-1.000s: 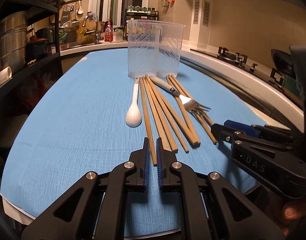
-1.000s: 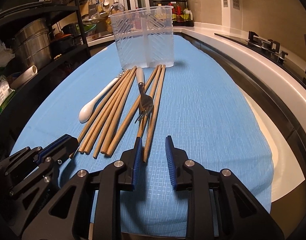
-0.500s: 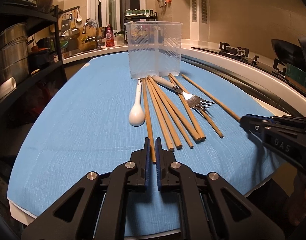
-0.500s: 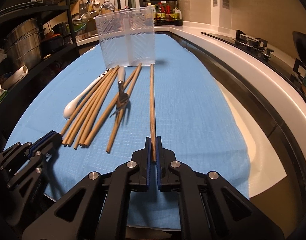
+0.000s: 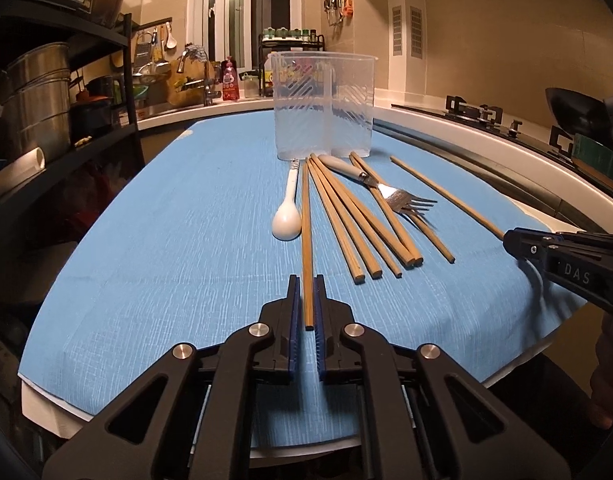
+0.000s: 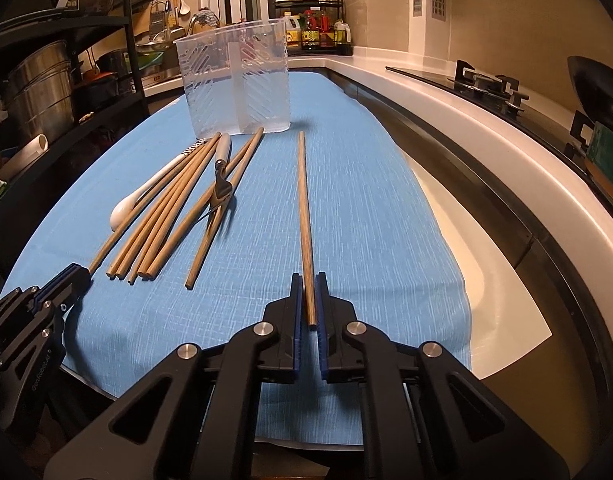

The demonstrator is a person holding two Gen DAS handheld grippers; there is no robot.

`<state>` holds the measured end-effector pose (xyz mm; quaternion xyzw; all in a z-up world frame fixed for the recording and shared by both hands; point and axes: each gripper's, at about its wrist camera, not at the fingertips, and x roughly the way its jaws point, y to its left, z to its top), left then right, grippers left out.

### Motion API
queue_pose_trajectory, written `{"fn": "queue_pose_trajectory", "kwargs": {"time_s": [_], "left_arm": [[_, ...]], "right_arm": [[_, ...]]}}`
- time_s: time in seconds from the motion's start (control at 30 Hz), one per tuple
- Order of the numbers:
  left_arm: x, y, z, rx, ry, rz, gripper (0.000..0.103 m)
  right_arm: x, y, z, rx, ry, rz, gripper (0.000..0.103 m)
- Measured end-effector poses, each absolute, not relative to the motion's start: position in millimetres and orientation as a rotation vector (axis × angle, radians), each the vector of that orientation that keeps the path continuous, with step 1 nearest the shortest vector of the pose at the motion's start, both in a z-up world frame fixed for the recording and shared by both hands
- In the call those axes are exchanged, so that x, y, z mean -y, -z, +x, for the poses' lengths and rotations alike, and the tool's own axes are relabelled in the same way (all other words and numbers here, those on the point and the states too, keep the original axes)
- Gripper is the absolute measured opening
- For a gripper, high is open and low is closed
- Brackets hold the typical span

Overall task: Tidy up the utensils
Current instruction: 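Lift both held chopsticks and carry them up over the clear container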

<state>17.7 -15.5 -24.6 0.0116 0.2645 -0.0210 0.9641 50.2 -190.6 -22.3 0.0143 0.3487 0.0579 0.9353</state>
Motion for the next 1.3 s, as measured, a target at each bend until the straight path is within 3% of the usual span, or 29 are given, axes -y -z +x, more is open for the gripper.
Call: {"fn": "queue_pose_trajectory", "kwargs": {"time_s": [0.5,0.73,1.3], "left_arm": [[19.0,30.5,15.8,-0.473,0.039,0.048,0.01],[19.1,27.6,17.4,-0.484,0.048,0.054,0.005],[11.3,-32.5,-13.7,-0.336,0.028,0.025,0.005]], "right_arm": [[188.2,23.3,55.5,-0.681,-0.106,0.037,0.007],[190.3,19.2,55.5,-0.689,-0.104,0.045,0.005],[204.0,-55.8,11.2,-0.527,-0.095,0.02,0.005]]}}
